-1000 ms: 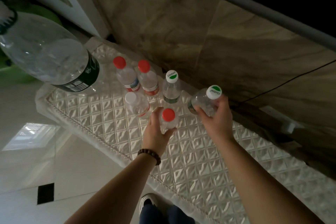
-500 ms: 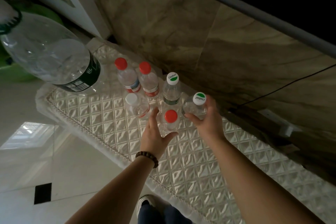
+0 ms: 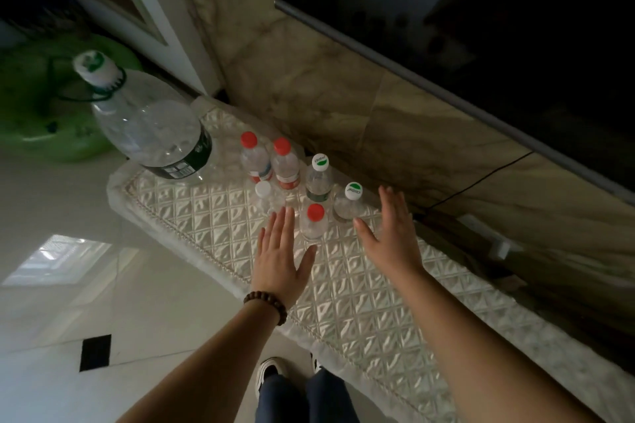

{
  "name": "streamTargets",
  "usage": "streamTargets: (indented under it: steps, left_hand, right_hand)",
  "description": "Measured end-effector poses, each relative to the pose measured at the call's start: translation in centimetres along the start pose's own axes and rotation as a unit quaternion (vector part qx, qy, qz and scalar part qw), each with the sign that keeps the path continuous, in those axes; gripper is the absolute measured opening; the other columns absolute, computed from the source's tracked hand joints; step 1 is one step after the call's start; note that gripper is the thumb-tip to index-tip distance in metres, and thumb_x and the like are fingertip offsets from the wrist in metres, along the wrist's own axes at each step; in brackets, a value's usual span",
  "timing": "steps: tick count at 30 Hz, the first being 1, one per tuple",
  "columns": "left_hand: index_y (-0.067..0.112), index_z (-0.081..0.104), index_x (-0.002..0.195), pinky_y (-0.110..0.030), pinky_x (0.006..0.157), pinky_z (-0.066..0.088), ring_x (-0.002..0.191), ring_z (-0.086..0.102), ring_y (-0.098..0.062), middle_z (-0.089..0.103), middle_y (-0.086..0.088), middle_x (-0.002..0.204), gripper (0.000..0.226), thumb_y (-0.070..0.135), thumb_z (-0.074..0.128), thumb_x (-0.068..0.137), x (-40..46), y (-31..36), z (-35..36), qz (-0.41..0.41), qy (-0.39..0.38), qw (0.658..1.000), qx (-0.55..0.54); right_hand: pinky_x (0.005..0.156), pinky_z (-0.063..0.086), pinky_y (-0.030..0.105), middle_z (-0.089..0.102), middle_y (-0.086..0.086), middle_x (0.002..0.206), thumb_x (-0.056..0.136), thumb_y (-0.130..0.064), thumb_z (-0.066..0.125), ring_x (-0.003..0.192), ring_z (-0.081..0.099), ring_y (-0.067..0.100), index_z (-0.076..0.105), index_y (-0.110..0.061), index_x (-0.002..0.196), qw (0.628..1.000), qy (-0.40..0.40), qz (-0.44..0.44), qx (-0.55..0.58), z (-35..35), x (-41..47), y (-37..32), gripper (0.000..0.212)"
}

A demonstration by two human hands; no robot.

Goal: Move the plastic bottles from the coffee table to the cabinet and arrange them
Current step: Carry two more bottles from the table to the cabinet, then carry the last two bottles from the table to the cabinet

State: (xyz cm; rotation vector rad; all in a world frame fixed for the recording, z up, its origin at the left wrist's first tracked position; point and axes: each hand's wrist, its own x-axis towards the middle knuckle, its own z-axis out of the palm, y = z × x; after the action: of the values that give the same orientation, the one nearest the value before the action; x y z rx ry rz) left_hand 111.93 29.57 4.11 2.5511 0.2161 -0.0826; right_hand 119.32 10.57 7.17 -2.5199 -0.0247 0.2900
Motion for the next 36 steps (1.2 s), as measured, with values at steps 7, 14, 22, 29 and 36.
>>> streamTargets:
  steps: [7,14,22,29,36]
  left_hand:
    - [0.024,0.003,0.151,-0.04,0.119,0.001,0.145,-0.008,-0.013,0.0,0.003,0.158,0.073,0.06,0.022,0.091,-5.6,2.4,-8.5,-0.032,0.036,0.998,0.034]
    - [0.028,0.001,0.151,-0.04,0.119,0.001,0.146,-0.007,-0.014,0.0,0.004,0.158,0.074,0.063,0.02,0.089,-11.1,3.0,-12.5,-0.121,0.111,0.985,0.044]
    - [0.027,0.003,0.151,-0.042,0.119,0.0,0.145,-0.008,-0.013,0.001,0.003,0.158,0.073,0.061,0.028,0.091,-17.2,2.0,-15.0,-0.268,0.2,0.942,0.015]
    - [0.027,0.003,0.151,-0.04,0.119,-0.002,0.145,-0.008,-0.012,0.0,0.004,0.159,0.076,0.061,0.026,0.087,-24.9,0.3,-16.6,-0.379,0.261,0.888,0.011]
    - [0.025,0.004,0.151,-0.044,0.119,0.0,0.145,-0.008,-0.013,0.002,0.003,0.159,0.08,0.065,0.02,0.083,-36.6,-0.4,-16.3,-0.49,0.326,0.809,0.004]
  right_hand:
    - [0.12,0.006,0.041,0.01,0.004,0.161,0.092,-0.051,0.046,0.148,0.001,0.019,0.015,-0.021,0.151,0.996,-0.014,-0.076,-0.036,-6.3,-5.7,-4.5,0.073]
    - [0.119,0.012,0.045,0.019,0.007,0.159,0.094,-0.043,0.047,0.148,0.007,0.022,0.026,-0.017,0.149,0.985,-0.041,-0.167,-0.018,-7.9,-8.6,-9.4,0.064]
    - [0.119,0.018,0.042,0.021,0.005,0.158,0.095,-0.044,0.044,0.147,0.012,0.021,0.029,-0.018,0.148,0.95,-0.11,-0.29,-0.024,-4.5,-10.5,-15.4,0.061]
    - [0.12,0.009,0.04,0.015,0.003,0.16,0.096,-0.044,0.043,0.148,0.003,0.018,0.025,-0.021,0.149,0.903,-0.2,-0.379,-0.032,0.1,-15.9,-20.2,0.061]
    - [0.12,0.006,0.038,0.012,0.002,0.16,0.095,-0.046,0.042,0.148,0.0,0.015,0.022,-0.023,0.15,0.837,-0.256,-0.479,-0.057,3.2,-23.8,-24.1,0.062]
